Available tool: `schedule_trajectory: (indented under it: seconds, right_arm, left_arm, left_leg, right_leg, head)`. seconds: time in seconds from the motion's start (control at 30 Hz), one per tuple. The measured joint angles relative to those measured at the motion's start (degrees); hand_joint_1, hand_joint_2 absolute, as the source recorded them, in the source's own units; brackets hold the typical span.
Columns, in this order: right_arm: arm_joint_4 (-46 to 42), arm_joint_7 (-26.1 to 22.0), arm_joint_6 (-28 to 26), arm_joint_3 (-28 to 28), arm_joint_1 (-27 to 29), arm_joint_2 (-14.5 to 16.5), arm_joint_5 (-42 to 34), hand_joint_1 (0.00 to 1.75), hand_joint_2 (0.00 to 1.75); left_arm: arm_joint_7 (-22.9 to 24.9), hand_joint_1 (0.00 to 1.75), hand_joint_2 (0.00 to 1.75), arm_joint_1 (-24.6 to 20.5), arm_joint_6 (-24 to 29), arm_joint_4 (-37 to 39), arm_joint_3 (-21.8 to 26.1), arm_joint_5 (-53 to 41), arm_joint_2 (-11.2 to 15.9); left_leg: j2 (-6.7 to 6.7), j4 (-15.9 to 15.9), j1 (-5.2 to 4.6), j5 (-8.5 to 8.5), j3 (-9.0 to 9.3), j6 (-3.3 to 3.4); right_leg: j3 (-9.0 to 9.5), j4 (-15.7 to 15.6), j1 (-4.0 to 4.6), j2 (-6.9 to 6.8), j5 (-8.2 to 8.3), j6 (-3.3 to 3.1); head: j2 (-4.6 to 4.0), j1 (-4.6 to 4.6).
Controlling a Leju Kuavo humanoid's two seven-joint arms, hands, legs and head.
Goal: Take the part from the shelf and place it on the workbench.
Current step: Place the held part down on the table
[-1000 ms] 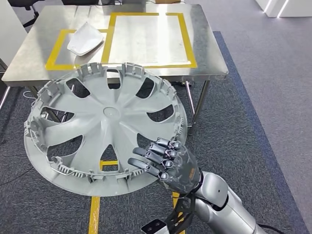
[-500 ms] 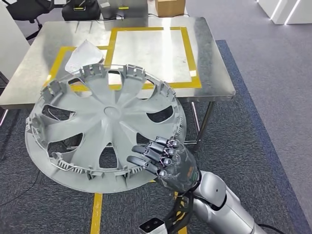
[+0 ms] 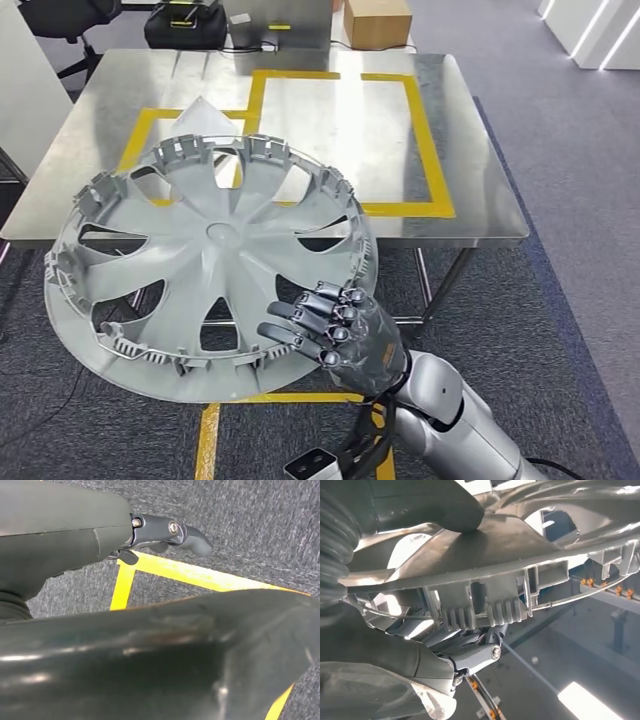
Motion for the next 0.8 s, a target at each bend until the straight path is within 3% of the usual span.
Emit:
schedule_trajectory:
  seconds: [0.07,0.1,0.13,0.17,0.23,0.27,0.3,0.37,0.4,0.47,0.5,0.57,0.6,0.63,0.67,0.7,0.77,0.8]
  right_arm:
    - [0.1,0.1,0.0,0.0,0.1,0.0,0.0,1.75,1.75]
    - [0.2,0.2,0.0,0.0,0.2,0.0,-0.1,1.75,1.75]
    - [0.3,0.3,0.0,0.0,0.2,0.0,-0.1,1.75,1.75]
    - [0.4,0.3,0.0,0.0,0.3,-0.1,-0.1,1.75,1.75]
    - [0.7,0.4,0.0,0.0,0.5,-0.2,-0.2,1.75,1.75]
    - [0.8,0.5,0.0,0.0,0.5,-0.3,-0.2,1.75,1.75]
    - [0.8,0.5,0.0,0.0,0.6,-0.4,-0.2,1.75,1.75]
    - [0.8,0.6,0.0,0.0,0.4,-0.4,-0.2,1.75,1.75]
    - [0.8,0.7,0.0,0.0,0.3,-0.4,-0.2,1.75,1.75]
    - [0.8,0.8,0.0,0.0,0.2,-0.4,-0.3,1.75,1.75]
    - [0.9,0.9,0.0,0.0,0.2,-0.4,-0.3,1.75,1.75]
    - [0.9,1.0,0.0,0.1,0.1,-0.4,-0.3,1.75,1.75]
    - [1.0,1.0,0.0,0.1,0.1,-0.4,-0.3,1.75,1.75]
    - [1.0,1.0,0.0,0.1,0.2,-0.4,-0.3,1.75,1.75]
    - [1.1,1.0,0.0,0.1,0.2,-0.4,-0.3,1.75,1.75]
    - [1.3,1.0,0.0,0.1,0.3,-0.4,-0.3,1.75,1.75]
    - [1.5,1.0,-0.1,0.2,0.3,-0.4,-0.3,1.75,1.75]
    - [1.6,1.0,-0.1,0.2,0.3,-0.4,-0.3,1.75,1.75]
  left_arm:
    - [0.0,0.00,0.00,0.2,0.0,0.0,0.0,0.0,0.0]
    - [0.0,0.00,0.00,0.3,0.0,0.0,0.0,0.0,0.0]
    - [0.0,0.00,0.00,0.3,0.0,0.0,0.0,0.0,0.0]
    - [0.0,0.00,0.00,0.3,0.0,0.0,0.0,0.0,0.0]
    - [0.0,0.00,0.00,0.4,0.0,0.1,0.0,0.0,0.0]
    - [0.1,0.00,0.00,0.3,0.0,0.1,0.0,-0.1,-0.1]
    - [0.1,0.00,0.00,0.3,0.0,0.2,0.0,-0.1,-0.1]
    - [0.1,0.00,0.00,0.0,0.0,0.2,0.0,-0.1,0.0]
    - [0.1,0.00,0.00,-0.1,0.0,0.2,0.0,-0.1,0.0]
    - [0.1,0.00,0.00,-0.4,0.0,0.2,0.0,-0.1,0.0]
    - [0.2,0.00,0.00,-0.4,0.0,0.2,0.0,0.0,0.0]
    - [0.2,0.00,0.00,-0.2,0.0,0.2,0.0,0.0,0.1]
    - [0.2,0.00,0.00,-0.1,0.0,0.2,0.0,0.0,0.1]
    - [0.2,0.00,0.00,0.0,0.0,0.2,0.0,0.0,0.2]
    - [0.2,0.00,0.00,0.0,0.0,0.2,0.0,0.0,0.3]
    - [0.2,0.00,0.00,0.1,0.0,0.2,0.0,0.0,0.3]
    - [0.3,0.00,0.00,0.3,0.0,0.3,0.0,0.0,0.3]
    - [0.4,0.00,0.00,0.3,0.0,0.3,0.0,0.0,0.3]
  left_leg:
    - [-0.22,-0.1,-0.39,-1.42,1.27,0.32]
    - [-0.36,-0.1,-0.60,-2.21,2.16,0.41]
    - [-0.50,-0.1,-0.79,-3.05,3.20,0.47]
    - [-0.61,-0.1,-0.97,-3.93,4.27,0.49]
    - [-0.80,-0.1,-1.24,-5.68,6.13,0.36]
    - [-0.87,-0.3,-1.27,-6.45,6.79,0.10]
    - [-0.92,-0.3,-1.27,-6.92,7.42,-0.22]
    - [-0.91,0.5,-1.21,-6.57,7.82,-0.98]
    - [-0.86,2.3,-1.22,-5.65,7.20,-1.27]
    - [-0.80,8.4,-1.14,-4.76,3.61,-1.82]
    - [-0.78,11.6,-1.06,-5.66,1.34,-2.06]
    - [-0.75,15.0,-0.88,-9.98,-2.65,-2.48]
    - [-0.74,14.9,-0.80,-11.68,-3.93,-2.66]
    - [-0.72,13.5,-0.72,-11.88,-4.65,-2.81]
    - [-0.68,11.0,-0.61,-10.06,-4.97,-2.96]
    - [-0.60,7.7,-0.51,-6.13,-5.07,-2.99]
    - [-0.43,2.8,-0.59,0.97,-5.23,-2.52]
    - [-0.40,1.9,-0.76,2.83,-5.34,-2.07]
  right_leg:
    - [-5.05,3.6,0.19,0.00,-4.35,-0.25]
    - [-6.58,3.2,0.34,0.00,-5.87,-0.44]
    - [-7.38,1.5,0.53,0.00,-5.92,-0.73]
    - [-7.64,-1.4,0.78,0.00,-3.89,-1.20]
    - [-7.64,-7.2,1.42,0.03,4.21,-2.32]
    - [-7.29,-8.8,1.72,0.03,7.20,-2.69]
    - [-6.88,-9.6,1.94,0.07,8.69,-2.95]
    - [-5.24,-10.3,1.95,0.16,7.82,-3.24]
    - [-4.32,-10.8,1.79,0.17,7.51,-3.46]
    - [-2.26,-11.8,1.40,0.06,6.89,-3.82]
    - [-1.35,-12.1,1.32,0.03,6.36,-3.97]
    - [0.35,-12.3,1.14,0.23,5.07,-4.04]
    - [1.26,-12.3,1.04,0.36,4.33,-3.99]
    - [2.24,-12.3,0.92,0.48,3.54,-3.88]
    - [3.27,-12.3,0.80,0.55,2.70,-3.66]
    - [4.04,-12.3,0.72,0.60,1.87,-3.31]
    - [5.14,-12.0,0.70,0.73,0.33,-2.53]
    - [5.13,-12.1,0.67,0.76,-0.15,-2.17]
  head:
    - [0.01,0.23]
    - [0.01,0.32]
    - [0.01,0.37]
    - [0.01,0.41]
    - [0.01,0.31]
    - [0.01,0.25]
    - [0.01,0.18]
    - [0.01,0.22]
    - [0.01,0.21]
    - [0.01,0.13]
    - [0.01,0.08]
    - [0.01,0.05]
    - [0.01,0.05]
    - [0.01,0.04]
    - [0.01,0.04]
    - [0.01,0.02]
    - [0.01,0.03]
    - [0.01,0.06]
